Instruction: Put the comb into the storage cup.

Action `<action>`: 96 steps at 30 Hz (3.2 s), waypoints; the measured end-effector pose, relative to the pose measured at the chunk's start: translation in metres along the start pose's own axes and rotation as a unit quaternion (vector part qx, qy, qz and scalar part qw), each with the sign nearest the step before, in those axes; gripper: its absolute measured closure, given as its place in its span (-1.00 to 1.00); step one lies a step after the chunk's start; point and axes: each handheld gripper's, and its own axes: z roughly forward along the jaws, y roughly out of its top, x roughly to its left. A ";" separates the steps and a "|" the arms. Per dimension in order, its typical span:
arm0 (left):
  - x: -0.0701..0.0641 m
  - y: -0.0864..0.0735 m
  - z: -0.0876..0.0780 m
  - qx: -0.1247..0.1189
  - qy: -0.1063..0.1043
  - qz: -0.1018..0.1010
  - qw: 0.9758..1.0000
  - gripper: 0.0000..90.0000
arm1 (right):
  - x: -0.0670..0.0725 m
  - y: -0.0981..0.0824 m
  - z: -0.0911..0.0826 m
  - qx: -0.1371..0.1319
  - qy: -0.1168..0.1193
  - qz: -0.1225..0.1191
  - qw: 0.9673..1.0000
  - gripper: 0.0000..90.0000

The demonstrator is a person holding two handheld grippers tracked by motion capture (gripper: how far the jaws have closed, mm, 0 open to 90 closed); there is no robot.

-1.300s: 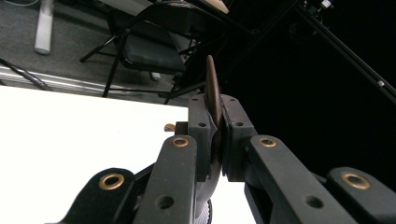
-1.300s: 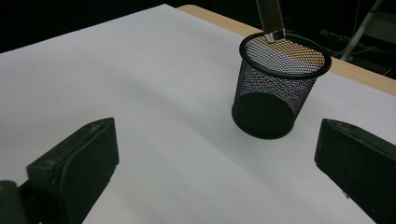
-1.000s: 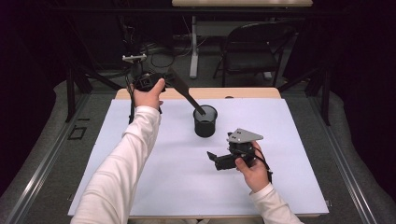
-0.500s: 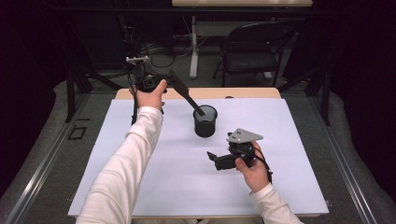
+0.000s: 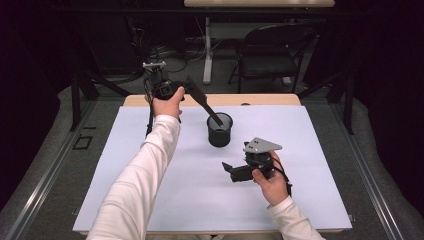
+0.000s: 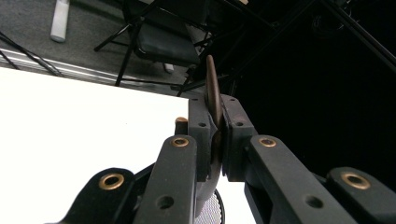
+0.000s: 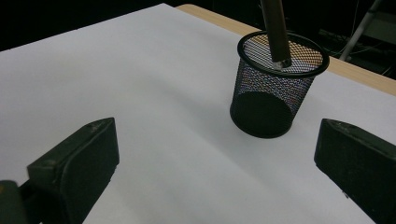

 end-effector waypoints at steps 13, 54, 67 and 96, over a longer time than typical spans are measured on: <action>-0.003 -0.007 0.012 0.006 0.004 0.004 1.000 0.88 | -0.003 0.000 -0.002 -0.004 -0.004 0.001 1.000 -1.00; 0.004 -0.028 0.034 0.037 0.014 0.007 0.999 0.88 | -0.004 0.000 -0.003 -0.004 -0.004 0.004 1.000 -0.99; 0.004 -0.032 0.038 0.042 0.015 0.007 0.999 0.88 | -0.004 0.000 -0.002 -0.003 -0.005 0.002 1.000 -0.99; 0.017 -0.041 0.044 0.044 0.015 -0.013 0.999 0.88 | -0.004 -0.001 -0.002 -0.002 -0.004 0.002 1.000 -0.99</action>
